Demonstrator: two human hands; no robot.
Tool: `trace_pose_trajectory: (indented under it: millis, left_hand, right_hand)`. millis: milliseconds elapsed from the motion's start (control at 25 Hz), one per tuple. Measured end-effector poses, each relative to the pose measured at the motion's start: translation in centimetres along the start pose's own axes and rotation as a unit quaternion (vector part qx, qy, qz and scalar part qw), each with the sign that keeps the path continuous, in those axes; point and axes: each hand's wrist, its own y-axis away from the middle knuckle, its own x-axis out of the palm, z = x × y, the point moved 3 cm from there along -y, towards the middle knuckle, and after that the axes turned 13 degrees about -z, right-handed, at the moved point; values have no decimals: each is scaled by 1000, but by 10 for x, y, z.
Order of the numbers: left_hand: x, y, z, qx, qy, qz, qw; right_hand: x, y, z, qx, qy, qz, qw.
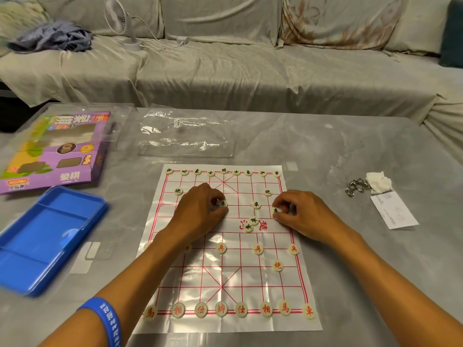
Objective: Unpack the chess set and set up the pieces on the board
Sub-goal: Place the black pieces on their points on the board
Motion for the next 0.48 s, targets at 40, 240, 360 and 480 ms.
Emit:
trace_pose_trajectory:
  millis: [40,240,360,480]
  left_hand:
    - [0,0,1,-1,1,-1,1000]
    - [-1,0,2,0,12,-5,1000]
    - [-1,1,3,-2,15,-8,1000]
    - [-1,2,3,-4,22,-13,1000]
  right_hand:
    - [0,-4,-1,6,-4,-7,1000]
    - [-14,-4,-15,43,-36,-40,998]
    - [-29,1,-28,73,-69,-72,992]
    - [-20,1,-24,51,-62,-32,996]
